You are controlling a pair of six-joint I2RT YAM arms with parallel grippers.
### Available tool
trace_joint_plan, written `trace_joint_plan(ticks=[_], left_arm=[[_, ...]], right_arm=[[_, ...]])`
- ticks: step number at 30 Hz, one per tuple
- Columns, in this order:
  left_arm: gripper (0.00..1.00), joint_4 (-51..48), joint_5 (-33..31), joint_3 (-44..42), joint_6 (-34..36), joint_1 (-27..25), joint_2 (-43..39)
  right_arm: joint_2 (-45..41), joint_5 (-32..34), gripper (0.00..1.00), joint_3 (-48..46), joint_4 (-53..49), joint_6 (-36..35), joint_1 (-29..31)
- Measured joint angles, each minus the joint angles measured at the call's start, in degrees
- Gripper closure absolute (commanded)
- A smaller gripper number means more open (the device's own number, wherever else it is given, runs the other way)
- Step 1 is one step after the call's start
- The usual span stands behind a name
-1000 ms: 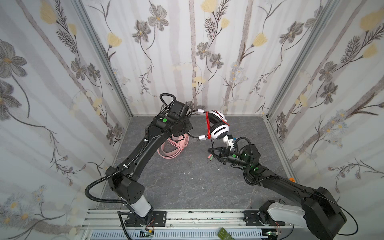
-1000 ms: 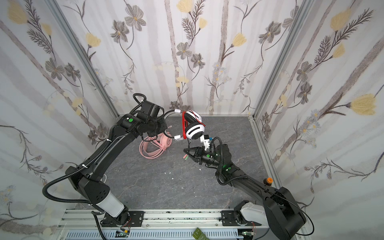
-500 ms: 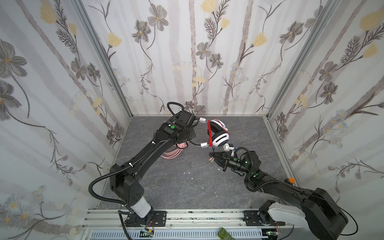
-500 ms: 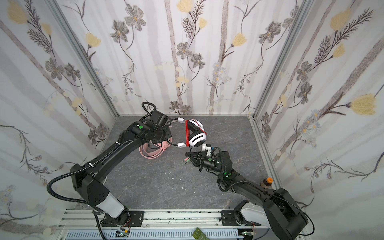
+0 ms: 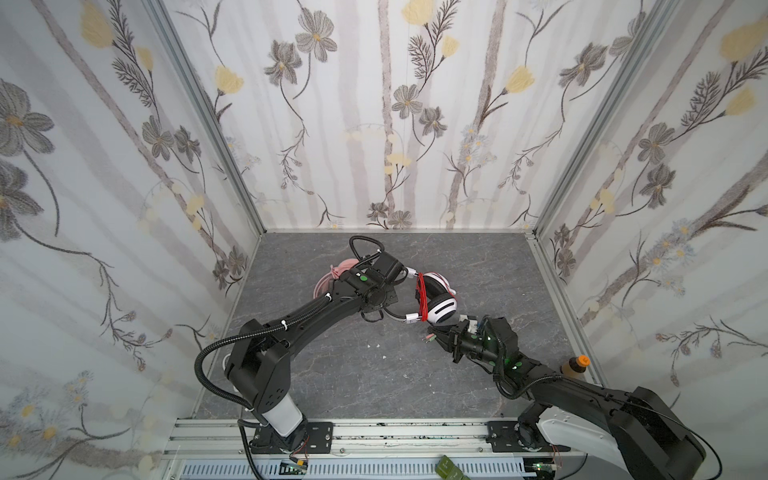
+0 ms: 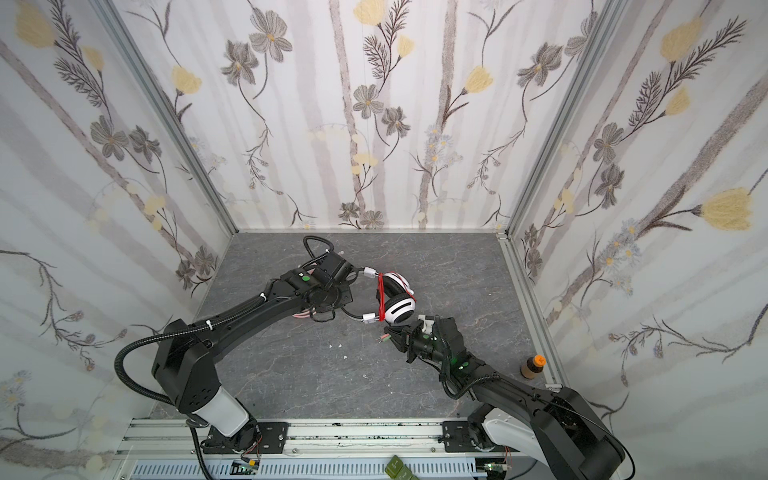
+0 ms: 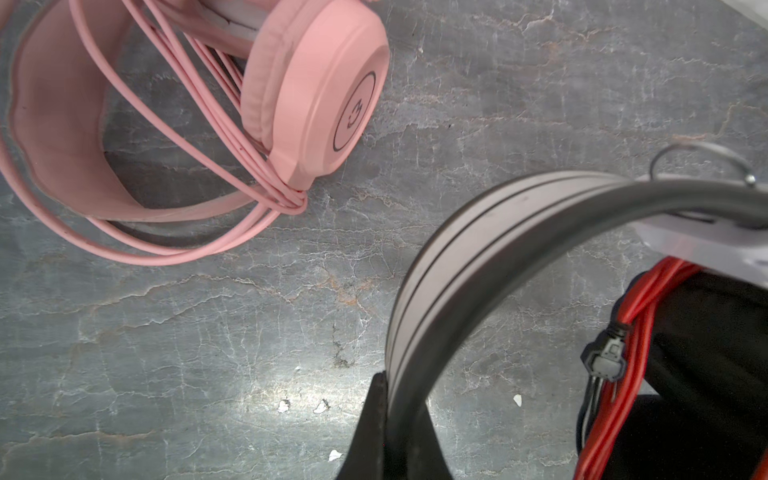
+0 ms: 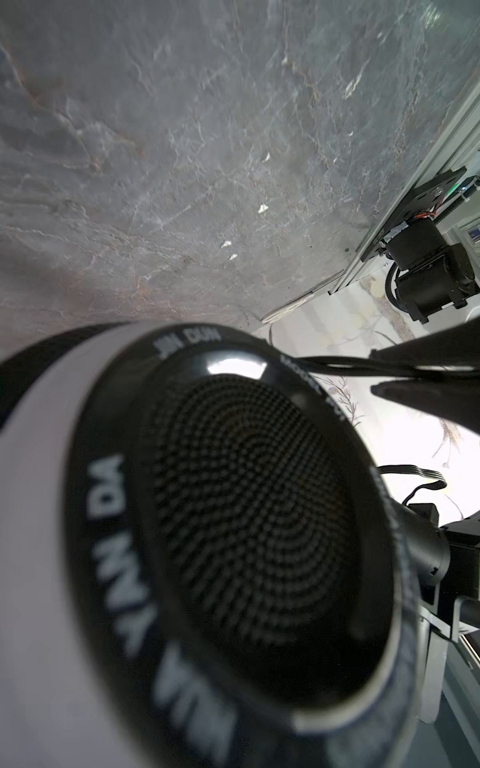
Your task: Wrap the headphones
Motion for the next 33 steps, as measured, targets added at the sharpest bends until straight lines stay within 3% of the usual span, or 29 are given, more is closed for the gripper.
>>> trace_joint_plan(ticks=[19,32,33], left_arm=[[1.00,8.3,0.1,-6.1,-4.7,-3.5,7.9],[1.00,7.1,2.9,-1.8,-0.3,-3.7,16.9],[0.94,6.8,3.3,-1.7,0.3,-3.7,17.1]], right_arm=[[5.6,3.3,0.91,0.4,-5.3,0.0,0.0],[7.2,3.8,0.87,-0.8,-5.8,-0.1,-0.6],[7.5,3.8,0.87,-0.8,-5.8,-0.1,-0.7]])
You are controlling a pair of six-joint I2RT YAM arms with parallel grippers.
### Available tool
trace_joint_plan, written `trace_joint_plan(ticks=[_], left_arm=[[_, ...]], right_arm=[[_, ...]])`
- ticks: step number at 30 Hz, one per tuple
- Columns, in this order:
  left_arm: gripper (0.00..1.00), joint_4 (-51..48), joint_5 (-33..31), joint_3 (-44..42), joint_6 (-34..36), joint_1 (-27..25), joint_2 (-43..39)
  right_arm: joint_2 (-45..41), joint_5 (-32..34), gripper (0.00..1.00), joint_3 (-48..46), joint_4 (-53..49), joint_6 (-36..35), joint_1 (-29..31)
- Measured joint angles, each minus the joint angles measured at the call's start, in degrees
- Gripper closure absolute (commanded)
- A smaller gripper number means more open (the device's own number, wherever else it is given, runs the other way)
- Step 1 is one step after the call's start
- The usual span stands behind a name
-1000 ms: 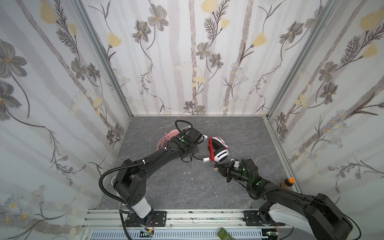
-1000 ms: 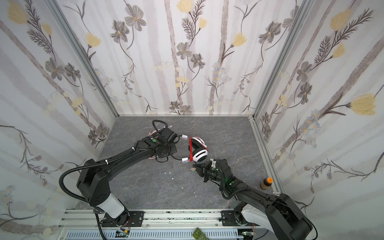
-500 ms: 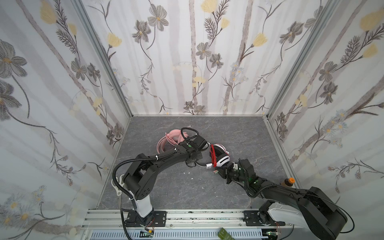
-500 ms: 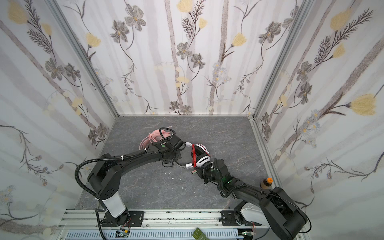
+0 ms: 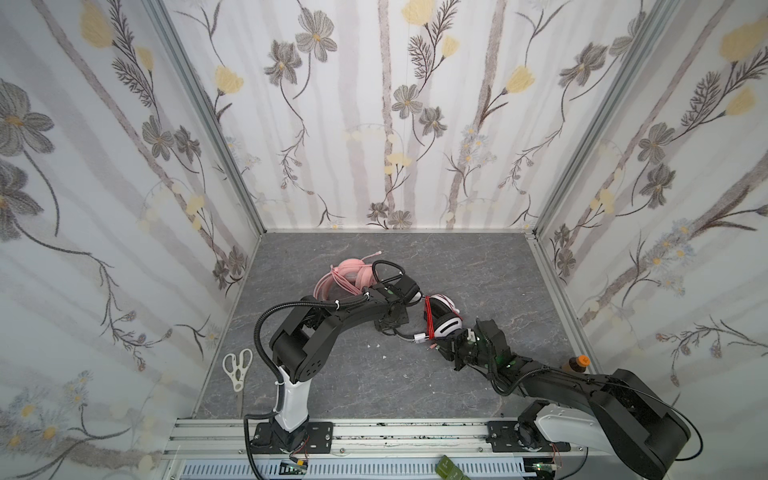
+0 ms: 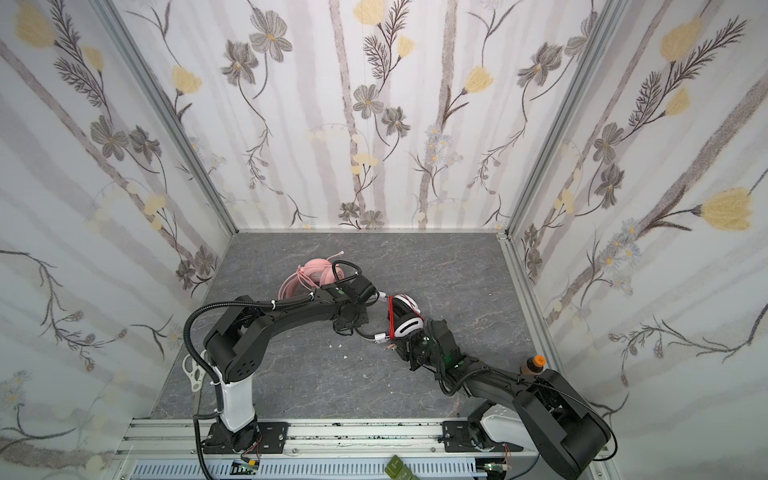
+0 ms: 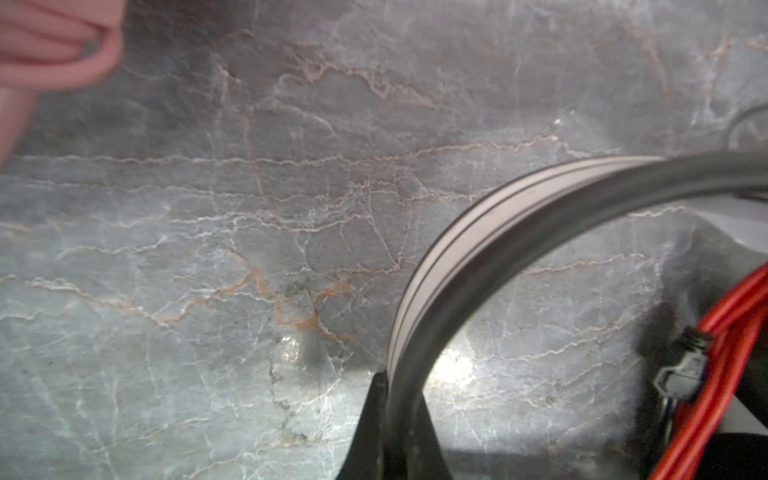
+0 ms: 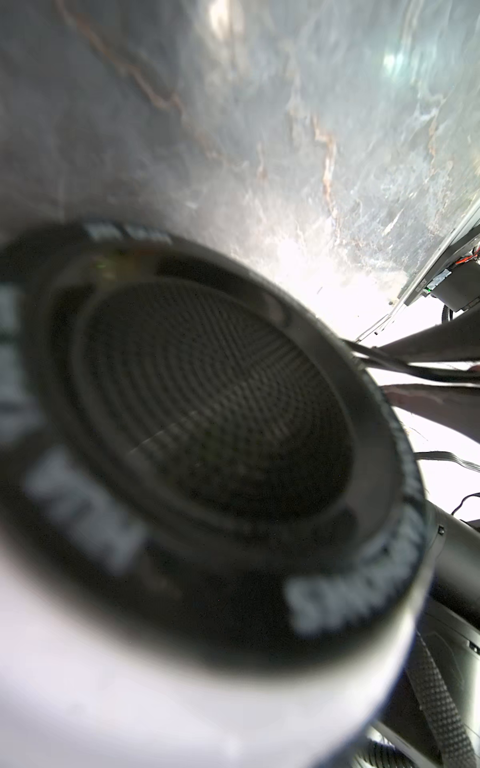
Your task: Wrap the headphones
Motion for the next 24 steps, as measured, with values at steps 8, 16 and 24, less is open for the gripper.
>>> trace_joint_plan(ticks=[8,16,24], left_arm=[[0.60,-0.7,3.0,0.0,3.4,-0.1,0.7],[0.53,-0.9,4.2,0.4,4.7,-0.1,1.2],[0.53,-1.8,4.4,1.2,6.1,-0.4,1.2]], right_arm=[[1.1,0.0,0.86,0.0,0.2,0.0,-0.1],[1.1,0.0,0.77,0.2,0.2,0.0,-0.2],[1.1,0.0,0.65,1.5,0.4,-0.4,-0.2]])
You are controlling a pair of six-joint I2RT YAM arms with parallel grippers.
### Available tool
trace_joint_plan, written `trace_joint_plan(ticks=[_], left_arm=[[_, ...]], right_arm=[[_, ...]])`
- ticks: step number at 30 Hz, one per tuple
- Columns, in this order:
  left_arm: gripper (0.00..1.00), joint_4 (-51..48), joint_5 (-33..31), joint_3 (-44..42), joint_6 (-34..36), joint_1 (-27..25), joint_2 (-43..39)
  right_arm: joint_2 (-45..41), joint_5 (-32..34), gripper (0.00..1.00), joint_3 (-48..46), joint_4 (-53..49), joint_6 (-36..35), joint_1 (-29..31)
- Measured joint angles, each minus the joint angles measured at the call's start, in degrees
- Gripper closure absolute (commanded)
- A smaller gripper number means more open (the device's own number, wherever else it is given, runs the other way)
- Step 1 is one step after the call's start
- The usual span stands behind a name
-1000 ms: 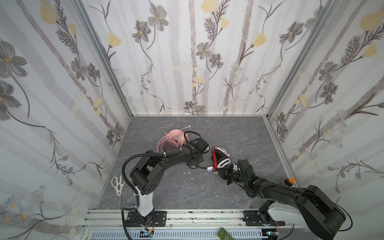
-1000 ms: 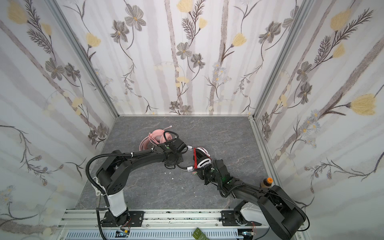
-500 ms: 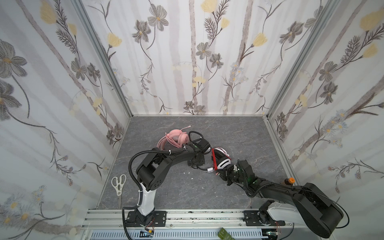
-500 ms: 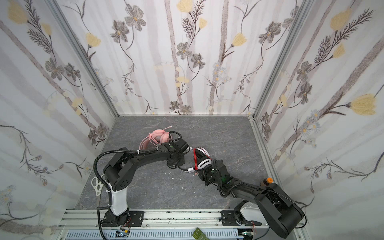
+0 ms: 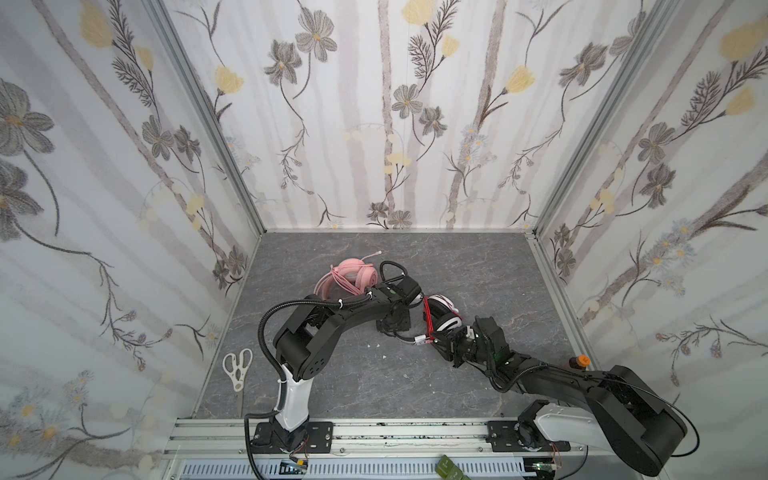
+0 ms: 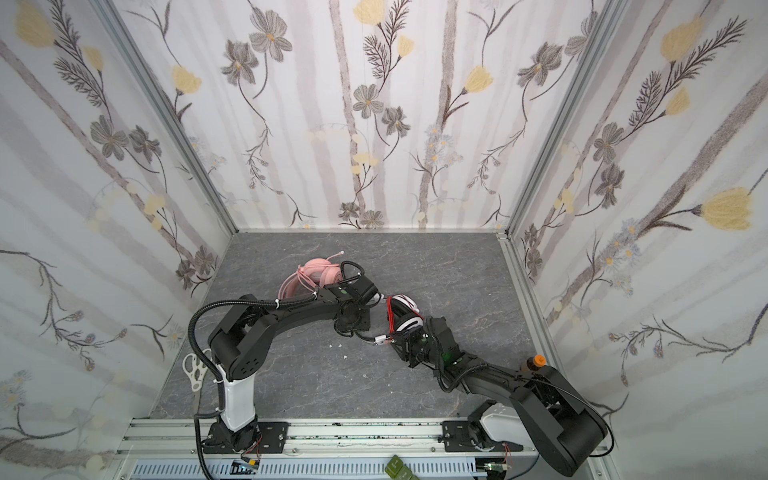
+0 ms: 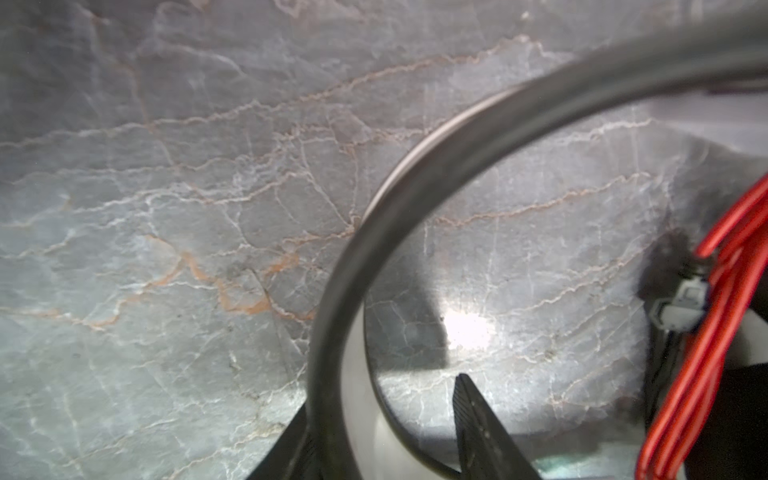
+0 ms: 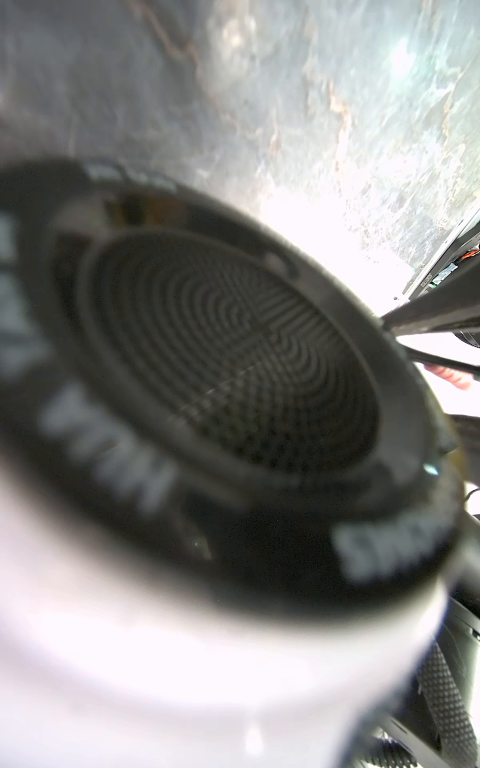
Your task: Wrap the headphones
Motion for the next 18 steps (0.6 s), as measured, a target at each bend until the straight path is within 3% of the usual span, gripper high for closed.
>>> trace_joint_plan(ticks=[9,18], left_arm=[[0.53,-0.6,0.0,0.0,0.4,0.0,-1.0],[0.52,-2.5,-0.1,1.1,0.9,0.0,-3.4]], right_arm=[[-0.5,0.2,0.49,0.5,0.8,-0.7,-0.1],[-4.4,0.5,0.46,2.3,-0.2,-3.2,-1.4]])
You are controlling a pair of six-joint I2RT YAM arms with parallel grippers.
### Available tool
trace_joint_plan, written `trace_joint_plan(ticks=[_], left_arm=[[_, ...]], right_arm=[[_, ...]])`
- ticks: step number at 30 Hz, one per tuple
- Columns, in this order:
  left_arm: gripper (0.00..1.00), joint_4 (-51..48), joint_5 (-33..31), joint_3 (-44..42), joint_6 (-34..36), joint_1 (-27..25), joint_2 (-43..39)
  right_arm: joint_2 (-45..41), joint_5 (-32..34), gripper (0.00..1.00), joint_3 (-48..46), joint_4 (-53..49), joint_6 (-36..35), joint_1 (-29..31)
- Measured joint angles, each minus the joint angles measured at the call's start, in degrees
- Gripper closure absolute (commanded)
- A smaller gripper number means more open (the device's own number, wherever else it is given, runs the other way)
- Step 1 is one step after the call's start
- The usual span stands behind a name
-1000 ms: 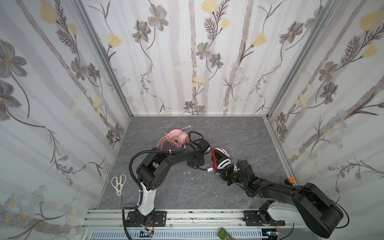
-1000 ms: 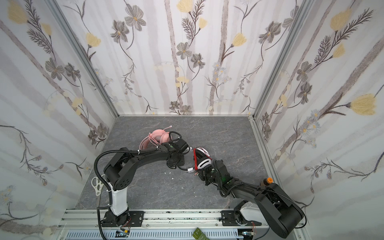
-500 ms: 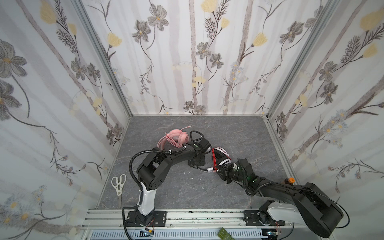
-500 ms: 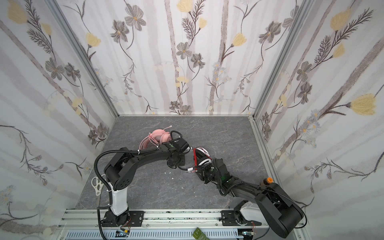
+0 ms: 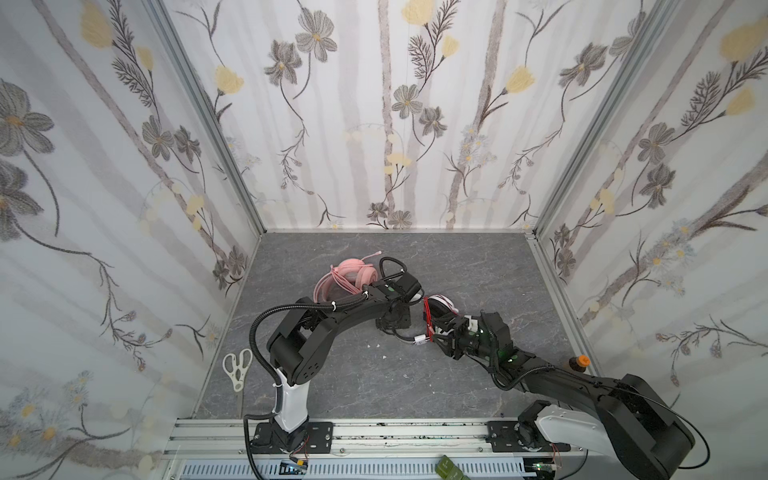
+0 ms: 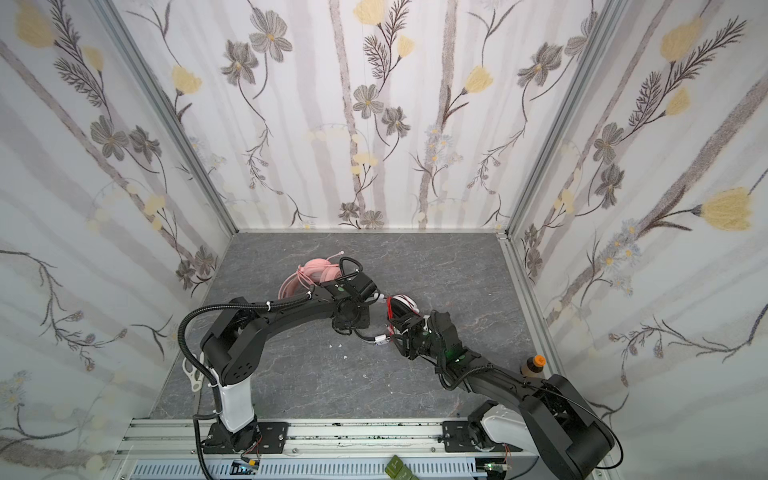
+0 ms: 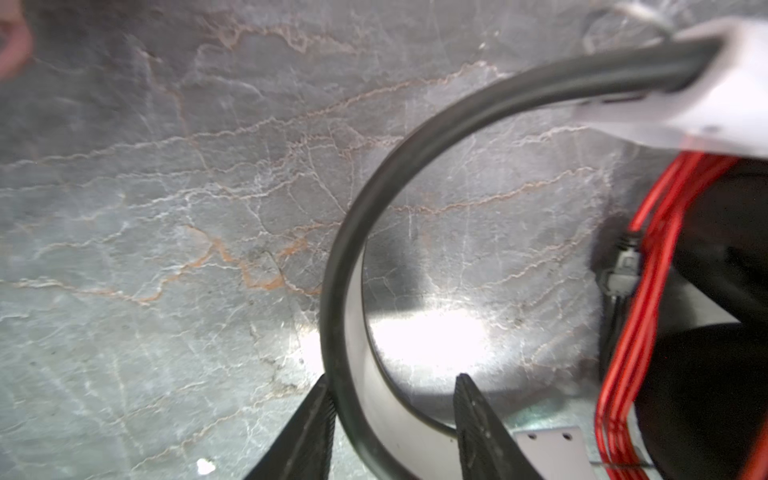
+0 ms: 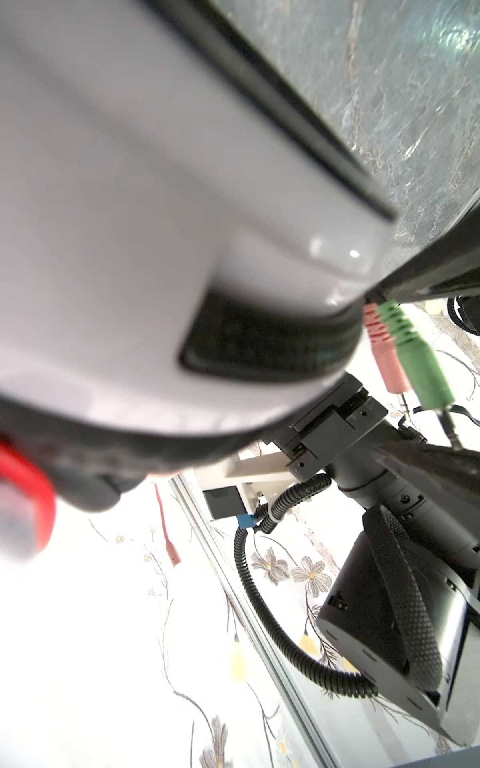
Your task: Wrap the headphones
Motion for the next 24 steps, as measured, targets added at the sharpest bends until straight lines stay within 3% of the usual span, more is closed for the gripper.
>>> trace_joint_plan(ticks=[24], left_arm=[[0.52,-4.9,-1.5,3.6,2.1,0.3,-7.5]], right_arm=[[-7.2,-1.9,0.45,1.9,-4.4,-5.5,-5.5]])
